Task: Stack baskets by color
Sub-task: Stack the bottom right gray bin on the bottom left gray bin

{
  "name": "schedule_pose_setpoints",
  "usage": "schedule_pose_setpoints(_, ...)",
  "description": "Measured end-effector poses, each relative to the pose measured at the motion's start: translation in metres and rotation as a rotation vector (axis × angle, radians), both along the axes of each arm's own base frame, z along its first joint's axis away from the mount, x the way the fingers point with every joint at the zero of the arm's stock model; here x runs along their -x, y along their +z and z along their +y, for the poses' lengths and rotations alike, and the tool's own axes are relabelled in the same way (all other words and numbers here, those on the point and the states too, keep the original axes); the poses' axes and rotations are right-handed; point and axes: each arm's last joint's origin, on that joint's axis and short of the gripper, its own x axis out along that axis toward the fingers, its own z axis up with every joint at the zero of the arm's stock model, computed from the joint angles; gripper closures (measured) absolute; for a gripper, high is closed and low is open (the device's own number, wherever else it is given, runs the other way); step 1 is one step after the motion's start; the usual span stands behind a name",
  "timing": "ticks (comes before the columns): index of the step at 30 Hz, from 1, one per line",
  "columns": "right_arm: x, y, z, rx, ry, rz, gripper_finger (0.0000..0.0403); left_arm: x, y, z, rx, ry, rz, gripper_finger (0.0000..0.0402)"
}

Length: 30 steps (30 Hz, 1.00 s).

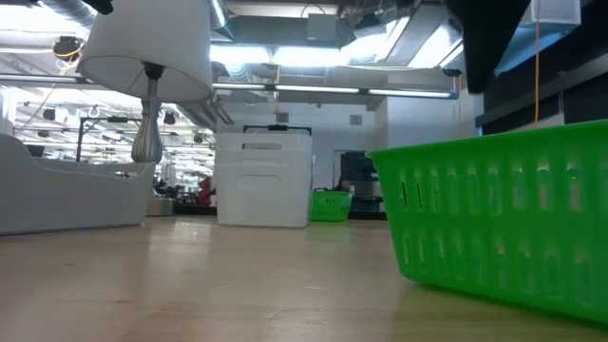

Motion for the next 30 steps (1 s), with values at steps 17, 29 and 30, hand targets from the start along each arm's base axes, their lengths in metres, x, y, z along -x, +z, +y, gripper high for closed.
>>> schedule_pose_setpoints(17, -0.004, -0.046, -0.037, -0.072, -0.160, 0.100, 0.0297, 0.000, 0.000, 0.000, -0.002, -0.001, 0.001, 0.0337)
schedule_pose_setpoints(29, -0.001, -0.049, -0.036, -0.052, -0.254, 0.085, 0.0297, 0.000, 0.000, 0.000, -0.019, -0.015, 0.008, 0.0337)
schedule_pose_setpoints(30, -0.001, -0.049, -0.036, -0.043, -0.262, 0.078, 0.0297, 0.000, 0.000, 0.000, -0.019, -0.015, 0.008, 0.0337)
